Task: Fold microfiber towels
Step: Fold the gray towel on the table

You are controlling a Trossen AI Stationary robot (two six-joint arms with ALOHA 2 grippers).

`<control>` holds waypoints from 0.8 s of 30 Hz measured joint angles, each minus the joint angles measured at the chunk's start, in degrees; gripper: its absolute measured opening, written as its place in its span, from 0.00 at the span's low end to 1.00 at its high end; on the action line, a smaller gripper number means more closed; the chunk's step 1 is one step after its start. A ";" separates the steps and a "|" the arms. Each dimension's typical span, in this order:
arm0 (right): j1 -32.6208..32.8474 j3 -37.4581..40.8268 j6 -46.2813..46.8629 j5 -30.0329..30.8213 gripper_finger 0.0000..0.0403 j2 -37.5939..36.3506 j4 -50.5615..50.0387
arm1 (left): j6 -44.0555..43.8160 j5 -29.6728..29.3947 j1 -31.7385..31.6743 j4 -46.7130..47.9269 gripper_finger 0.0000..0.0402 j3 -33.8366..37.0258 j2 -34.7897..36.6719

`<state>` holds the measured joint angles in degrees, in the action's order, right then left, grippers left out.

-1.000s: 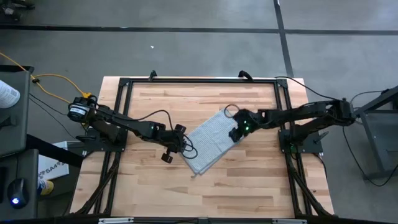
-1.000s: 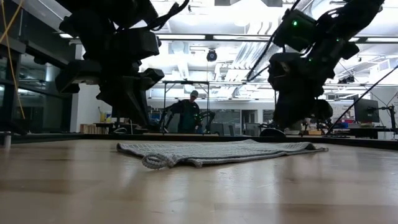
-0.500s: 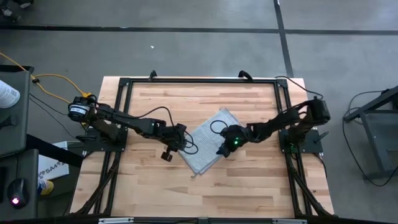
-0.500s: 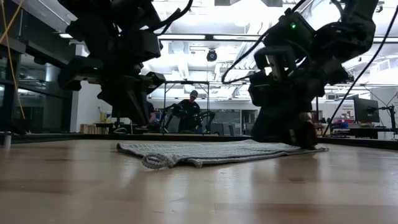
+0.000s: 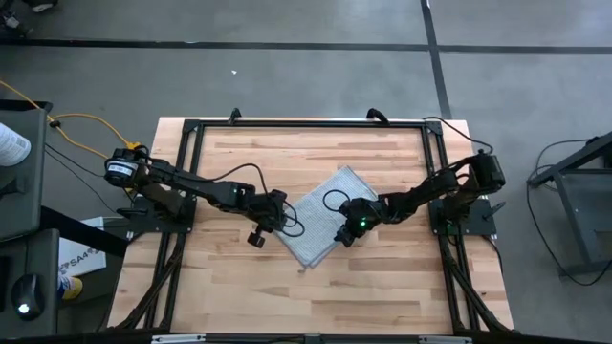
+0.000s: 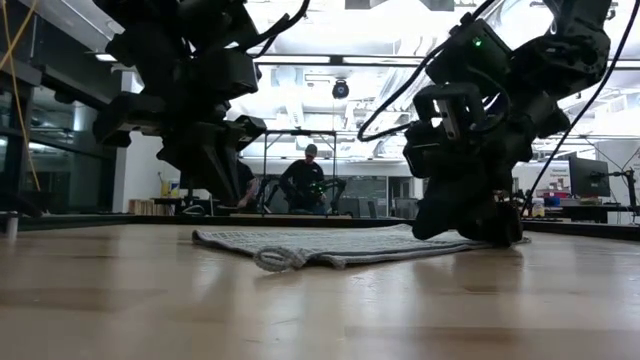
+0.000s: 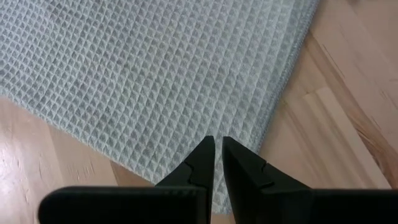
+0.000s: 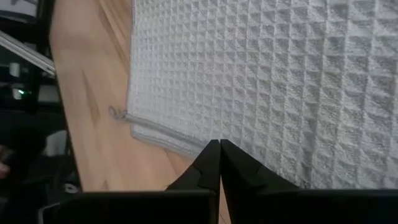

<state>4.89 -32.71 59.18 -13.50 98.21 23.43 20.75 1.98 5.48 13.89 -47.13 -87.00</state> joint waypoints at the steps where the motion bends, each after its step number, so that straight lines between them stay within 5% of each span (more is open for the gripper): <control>1: -0.02 -0.38 -0.59 0.06 0.01 0.00 -1.08 | 0.00 -0.06 0.00 -0.02 0.08 0.02 0.00; 15: -0.18 -18.79 -14.27 4.83 0.01 0.20 -42.67 | -0.22 -0.11 0.00 0.09 0.08 0.02 0.01; 24: 1.26 -21.75 -16.38 6.76 0.01 0.20 -50.92 | -0.24 -0.07 0.04 1.27 0.08 0.02 0.02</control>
<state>6.15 -54.46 42.80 -6.74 98.41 -27.49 20.51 1.90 5.52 15.16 -47.11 -86.98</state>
